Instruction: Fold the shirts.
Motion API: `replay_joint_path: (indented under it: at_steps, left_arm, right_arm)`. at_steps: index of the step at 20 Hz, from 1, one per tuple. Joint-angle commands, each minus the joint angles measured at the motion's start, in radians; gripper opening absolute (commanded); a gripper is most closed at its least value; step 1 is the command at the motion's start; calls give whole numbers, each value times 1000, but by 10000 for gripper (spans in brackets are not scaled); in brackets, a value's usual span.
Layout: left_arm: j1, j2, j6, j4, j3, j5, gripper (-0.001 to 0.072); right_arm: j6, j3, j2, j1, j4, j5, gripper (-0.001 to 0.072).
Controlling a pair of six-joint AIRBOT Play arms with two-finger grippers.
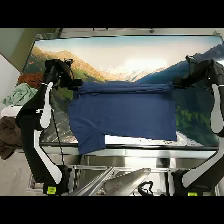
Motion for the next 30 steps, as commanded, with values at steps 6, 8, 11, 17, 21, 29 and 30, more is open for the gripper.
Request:
replay_joint_path:
  at_steps: [6, 8, 11, 17, 21, 29, 30]
  left_arm:
    - [0, -3, -2, -39, 2, 31, 18]
    - [0, -3, -2, -84, 27, 52, 285]
    - [0, 0, -3, -127, 127, 108, 685]
    - [37, 232, -46, -136, 50, 249, 685]
    - [68, 507, -90, -132, -288, 346, 684]
    - [97, 1070, -139, -290, -1360, 72, 684]
    - [114, 1098, -114, -373, -1439, 7, 684]
  right_arm:
    - [25, -3, -14, 33, -47, -21, 31]
    - [31, -3, -6, 33, -10, -37, 265]
    - [48, -3, 33, 31, -6, -55, 442]
    - [72, -4, 203, -32, -33, -187, 447]
    - [-17, -104, 225, -143, 277, -396, 442]
    - [-121, -479, 311, -320, 320, -333, 442]
    - [-124, -480, 311, -323, 321, -333, 442]
